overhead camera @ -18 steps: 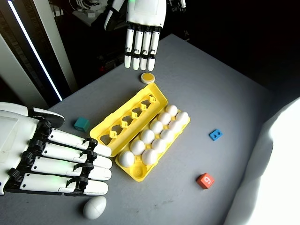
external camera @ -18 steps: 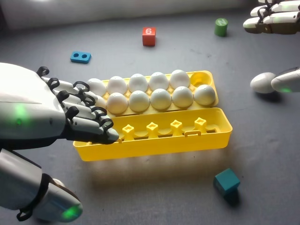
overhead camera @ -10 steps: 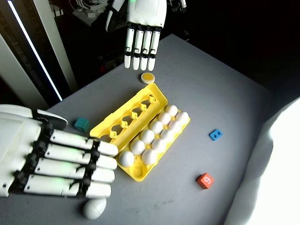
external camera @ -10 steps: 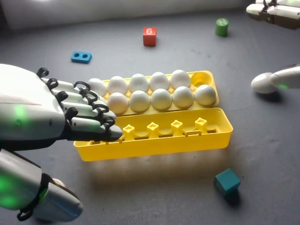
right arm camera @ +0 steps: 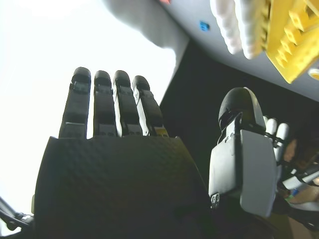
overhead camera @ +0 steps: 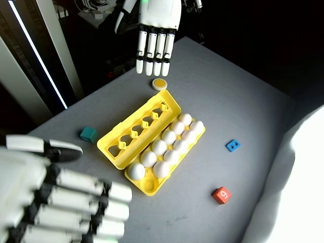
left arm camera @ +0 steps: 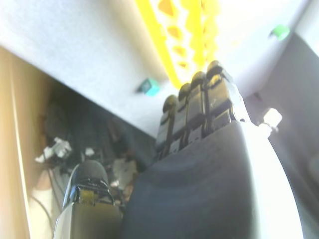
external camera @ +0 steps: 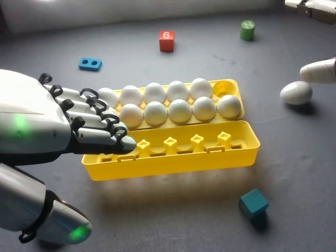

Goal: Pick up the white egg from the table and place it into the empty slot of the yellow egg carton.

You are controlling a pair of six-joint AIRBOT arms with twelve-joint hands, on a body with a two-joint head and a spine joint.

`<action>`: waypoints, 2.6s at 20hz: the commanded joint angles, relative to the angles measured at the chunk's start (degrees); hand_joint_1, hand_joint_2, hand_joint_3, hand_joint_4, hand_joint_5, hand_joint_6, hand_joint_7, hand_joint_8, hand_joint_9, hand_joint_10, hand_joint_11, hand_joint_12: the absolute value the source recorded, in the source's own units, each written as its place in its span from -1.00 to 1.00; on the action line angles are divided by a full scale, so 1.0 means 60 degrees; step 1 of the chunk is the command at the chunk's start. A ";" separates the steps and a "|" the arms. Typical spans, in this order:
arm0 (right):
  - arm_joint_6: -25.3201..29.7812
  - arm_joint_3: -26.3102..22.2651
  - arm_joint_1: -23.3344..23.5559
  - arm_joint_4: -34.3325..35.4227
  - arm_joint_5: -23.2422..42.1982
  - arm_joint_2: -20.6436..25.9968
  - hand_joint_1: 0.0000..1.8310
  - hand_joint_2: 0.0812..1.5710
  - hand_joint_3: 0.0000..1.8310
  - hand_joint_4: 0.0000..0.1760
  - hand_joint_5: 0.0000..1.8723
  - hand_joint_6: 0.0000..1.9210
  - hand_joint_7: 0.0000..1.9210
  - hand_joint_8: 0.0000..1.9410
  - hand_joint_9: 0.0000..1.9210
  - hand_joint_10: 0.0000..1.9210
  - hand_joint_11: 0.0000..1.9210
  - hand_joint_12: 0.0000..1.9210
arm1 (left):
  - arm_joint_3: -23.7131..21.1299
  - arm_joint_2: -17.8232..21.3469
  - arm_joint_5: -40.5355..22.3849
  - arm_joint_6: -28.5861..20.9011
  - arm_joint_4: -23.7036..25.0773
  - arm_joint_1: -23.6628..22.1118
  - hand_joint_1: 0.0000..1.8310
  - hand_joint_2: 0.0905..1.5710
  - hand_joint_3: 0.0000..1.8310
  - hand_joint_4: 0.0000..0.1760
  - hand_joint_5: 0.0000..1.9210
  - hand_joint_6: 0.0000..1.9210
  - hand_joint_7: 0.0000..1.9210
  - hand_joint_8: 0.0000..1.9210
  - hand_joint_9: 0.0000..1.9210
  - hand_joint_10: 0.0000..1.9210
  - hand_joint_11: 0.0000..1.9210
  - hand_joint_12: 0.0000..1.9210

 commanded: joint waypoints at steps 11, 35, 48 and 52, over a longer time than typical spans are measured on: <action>-0.0060 0.2120 -0.0499 0.0127 0.0914 -0.1612 -0.72 -0.06 -1.00 1.00 -0.20 -0.97 -1.00 -1.00 -1.00 -1.00 -1.00 -1.00 | -0.0029 0.0031 0.0666 0.0015 -0.0244 -0.0154 -1.00 0.42 -0.99 -1.00 -0.94 -0.99 -0.97 -0.99 -0.99 -1.00 -0.99 -1.00; -0.0135 0.4023 -0.1245 -0.0225 0.1529 -0.3496 -0.51 -0.06 -1.00 0.20 -0.16 -0.99 -1.00 -1.00 -1.00 -1.00 -1.00 -1.00 | -0.0081 0.0018 0.0666 0.0015 -0.0243 -0.0214 -1.00 0.41 -1.00 -1.00 -0.91 -0.99 -0.94 -0.99 -0.98 -0.99 -0.98 -0.99; -0.0136 0.4062 -0.1222 -0.0259 0.1604 -0.3625 -0.04 0.05 -0.99 -0.05 0.20 -0.96 -1.00 -1.00 -1.00 -1.00 -1.00 -1.00 | -0.0069 0.0014 0.0666 0.0017 -0.0236 -0.0213 -1.00 0.40 -1.00 -1.00 -0.92 -0.99 -0.97 -0.99 -1.00 -1.00 -1.00 -1.00; -0.0136 0.4061 -0.1210 -0.0272 0.1604 -0.3625 0.20 0.22 -1.00 0.99 0.36 -0.51 -0.94 -1.00 -1.00 -1.00 -1.00 -1.00 | -0.0070 0.0014 0.0666 0.0017 -0.0230 -0.0212 -1.00 0.39 -1.00 -1.00 -0.93 -1.00 -0.97 -1.00 -1.00 -1.00 -1.00 -1.00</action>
